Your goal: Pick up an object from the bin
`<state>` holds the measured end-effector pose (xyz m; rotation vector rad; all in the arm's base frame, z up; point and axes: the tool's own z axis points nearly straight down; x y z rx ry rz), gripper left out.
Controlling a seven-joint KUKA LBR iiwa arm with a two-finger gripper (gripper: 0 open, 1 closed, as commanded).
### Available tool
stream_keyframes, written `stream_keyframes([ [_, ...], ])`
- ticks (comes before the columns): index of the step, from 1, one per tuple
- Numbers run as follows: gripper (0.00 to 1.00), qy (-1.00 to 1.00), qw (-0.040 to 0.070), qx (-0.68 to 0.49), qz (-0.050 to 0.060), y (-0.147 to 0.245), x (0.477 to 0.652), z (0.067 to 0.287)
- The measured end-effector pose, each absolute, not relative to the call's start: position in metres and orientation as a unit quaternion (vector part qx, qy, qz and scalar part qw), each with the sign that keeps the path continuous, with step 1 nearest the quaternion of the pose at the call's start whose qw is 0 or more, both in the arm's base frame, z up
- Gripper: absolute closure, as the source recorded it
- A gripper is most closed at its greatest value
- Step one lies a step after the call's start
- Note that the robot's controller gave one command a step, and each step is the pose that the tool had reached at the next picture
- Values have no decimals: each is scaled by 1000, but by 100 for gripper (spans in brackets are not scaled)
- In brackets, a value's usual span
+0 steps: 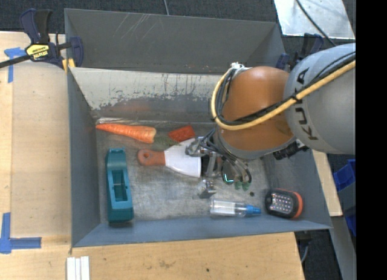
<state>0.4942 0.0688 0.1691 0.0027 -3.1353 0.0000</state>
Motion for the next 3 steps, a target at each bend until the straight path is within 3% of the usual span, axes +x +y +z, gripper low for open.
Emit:
stream_keyframes([
  [1, 0, -1000, -1, 0, 0, 69, 496, 173],
  [2, 100, -998, -2, 66, 0, 37, 551, 101],
  [3, 100, -998, -2, 65, 0, 37, 551, 101],
])
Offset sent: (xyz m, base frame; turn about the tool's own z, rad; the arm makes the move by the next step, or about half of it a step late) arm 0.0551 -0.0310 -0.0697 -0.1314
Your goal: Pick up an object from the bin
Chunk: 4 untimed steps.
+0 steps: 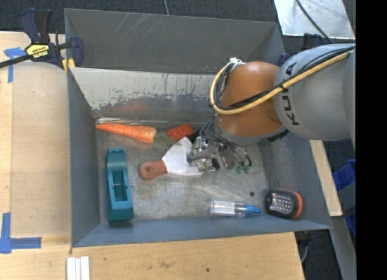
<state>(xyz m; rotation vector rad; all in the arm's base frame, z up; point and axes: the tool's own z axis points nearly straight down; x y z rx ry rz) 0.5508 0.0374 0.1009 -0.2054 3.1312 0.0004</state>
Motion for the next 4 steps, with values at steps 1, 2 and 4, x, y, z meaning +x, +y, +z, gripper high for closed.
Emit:
stream_keyframes([
  [1, 100, 998, 1, -68, 0, 37, 546, 114],
  [2, 100, 997, 3, -77, 0, 34, 549, 131],
  [4, 100, 998, 1, -66, 0, 33, 544, 152],
])
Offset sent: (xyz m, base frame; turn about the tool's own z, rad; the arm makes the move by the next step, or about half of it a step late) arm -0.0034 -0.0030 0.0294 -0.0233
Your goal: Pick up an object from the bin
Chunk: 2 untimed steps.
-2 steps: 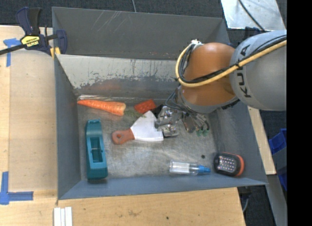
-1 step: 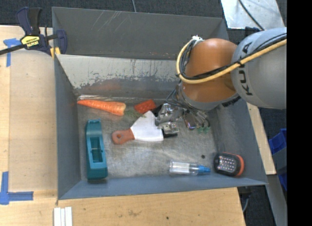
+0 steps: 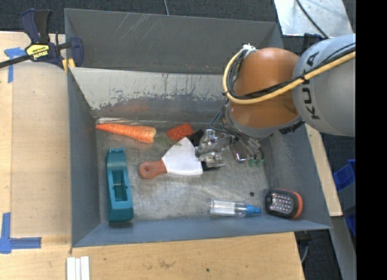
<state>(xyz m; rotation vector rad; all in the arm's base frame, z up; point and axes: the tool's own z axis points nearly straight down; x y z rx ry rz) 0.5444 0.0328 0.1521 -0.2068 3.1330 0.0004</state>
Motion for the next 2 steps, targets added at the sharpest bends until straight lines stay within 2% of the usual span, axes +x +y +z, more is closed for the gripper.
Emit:
stream_keyframes([
  [1, 100, 998, 1, -64, 0, 32, 542, 154],
  [2, 100, 988, 1, -152, 0, 34, 550, 167],
])
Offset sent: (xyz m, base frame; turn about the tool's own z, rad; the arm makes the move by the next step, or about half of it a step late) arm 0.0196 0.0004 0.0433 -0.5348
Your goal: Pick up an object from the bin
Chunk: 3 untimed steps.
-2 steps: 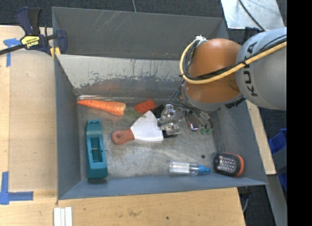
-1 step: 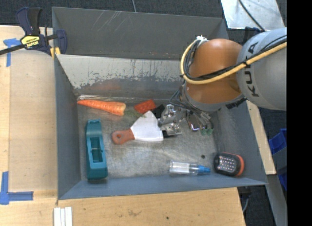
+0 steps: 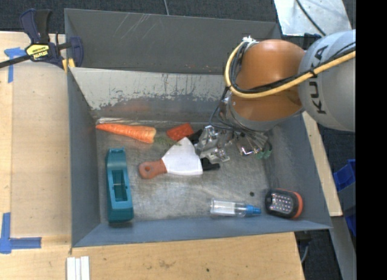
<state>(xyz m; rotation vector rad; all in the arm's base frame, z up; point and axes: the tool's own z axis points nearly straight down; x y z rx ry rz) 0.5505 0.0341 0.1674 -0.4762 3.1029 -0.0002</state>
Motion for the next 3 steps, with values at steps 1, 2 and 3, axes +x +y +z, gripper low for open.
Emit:
stream_keyframes([
  [1, 0, 996, 1, -93, 0, 52, 540, 126],
  [2, 0, 996, 1, -92, 0, 54, 538, 122],
  [3, 100, 999, -1, -53, 1, 89, 591, 86],
])
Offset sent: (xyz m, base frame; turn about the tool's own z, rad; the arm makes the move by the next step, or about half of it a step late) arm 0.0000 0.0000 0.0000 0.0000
